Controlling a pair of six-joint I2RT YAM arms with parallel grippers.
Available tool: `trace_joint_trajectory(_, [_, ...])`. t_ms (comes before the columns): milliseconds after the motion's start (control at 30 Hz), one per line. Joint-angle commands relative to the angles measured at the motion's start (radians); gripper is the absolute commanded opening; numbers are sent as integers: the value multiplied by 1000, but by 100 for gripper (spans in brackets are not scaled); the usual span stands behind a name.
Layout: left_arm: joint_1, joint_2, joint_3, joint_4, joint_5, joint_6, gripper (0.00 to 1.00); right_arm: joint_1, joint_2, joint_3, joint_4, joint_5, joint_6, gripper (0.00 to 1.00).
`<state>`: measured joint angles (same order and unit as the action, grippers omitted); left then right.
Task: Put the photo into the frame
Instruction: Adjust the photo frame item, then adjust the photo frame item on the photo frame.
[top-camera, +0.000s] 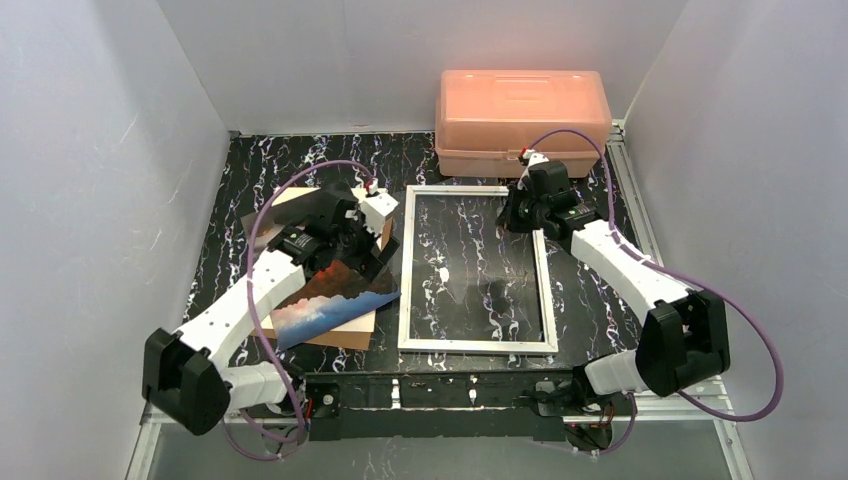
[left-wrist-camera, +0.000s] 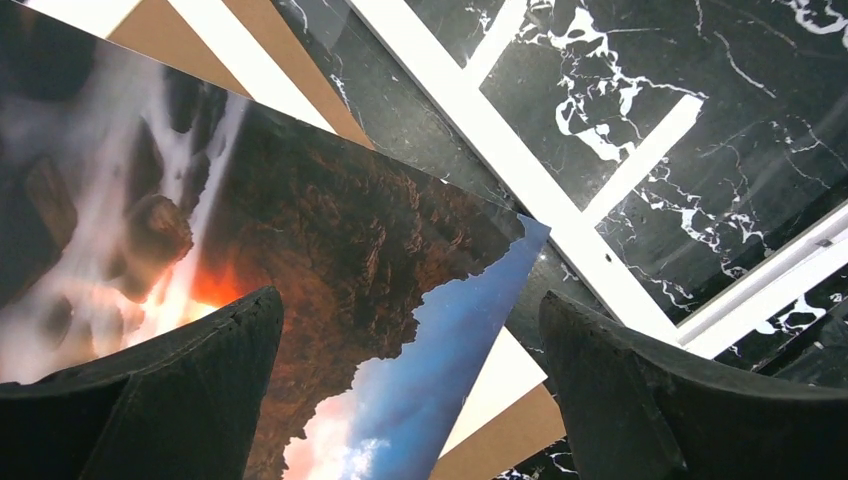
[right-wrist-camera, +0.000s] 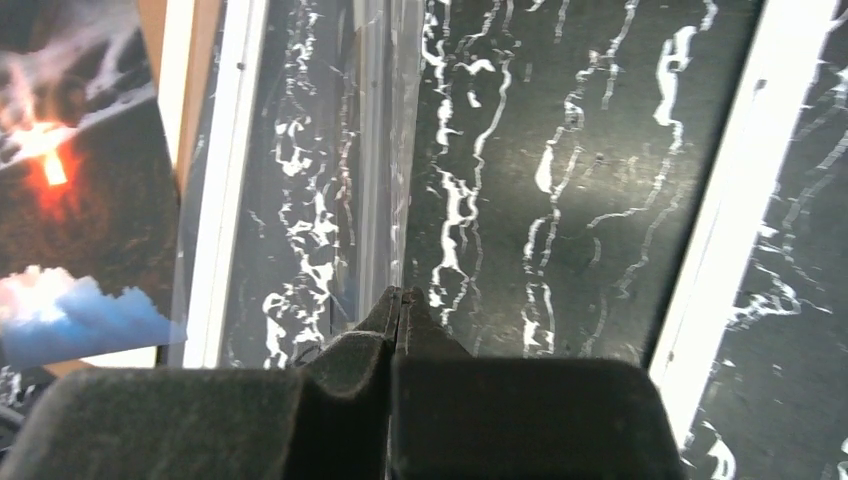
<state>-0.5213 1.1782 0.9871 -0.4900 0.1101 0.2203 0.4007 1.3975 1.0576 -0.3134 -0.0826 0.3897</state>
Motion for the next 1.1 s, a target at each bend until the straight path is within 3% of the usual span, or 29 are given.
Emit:
trace_joint_trajectory(0, [9,67,42,11,19,-5,96,-6,-64,-27,23,119,-77,1])
trace_joint_trajectory(200, [19,158,52,72,37,-18,94,-12,-94,-75,63,127,-86,1])
trace_joint_trajectory(633, [35,345,141,17,101,-33,89,-36,-91,-84,66,117,-142,1])
trace_joint_trajectory(1067, [49,391,104,86,76,-92,83,-47,-104,-130,103,91,-61,1])
